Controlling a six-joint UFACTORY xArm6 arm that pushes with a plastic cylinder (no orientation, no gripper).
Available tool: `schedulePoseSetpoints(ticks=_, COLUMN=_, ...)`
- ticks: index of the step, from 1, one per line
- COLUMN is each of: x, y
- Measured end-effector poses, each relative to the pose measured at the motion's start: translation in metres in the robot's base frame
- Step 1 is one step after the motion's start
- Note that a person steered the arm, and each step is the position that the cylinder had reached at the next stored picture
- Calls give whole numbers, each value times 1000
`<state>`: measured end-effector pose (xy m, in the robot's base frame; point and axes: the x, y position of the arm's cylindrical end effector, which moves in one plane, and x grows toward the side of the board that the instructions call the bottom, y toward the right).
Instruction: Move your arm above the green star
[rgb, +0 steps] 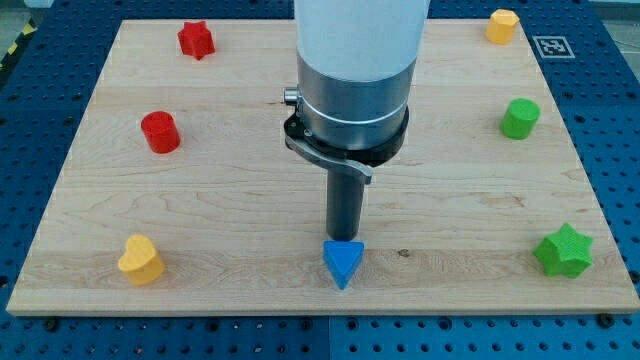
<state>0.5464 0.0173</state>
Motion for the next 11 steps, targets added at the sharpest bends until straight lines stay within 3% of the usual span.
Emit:
schedulePoseSetpoints(ticks=5, x=-31, y=0)
schedulePoseSetpoints(ticks=11, x=-46, y=180)
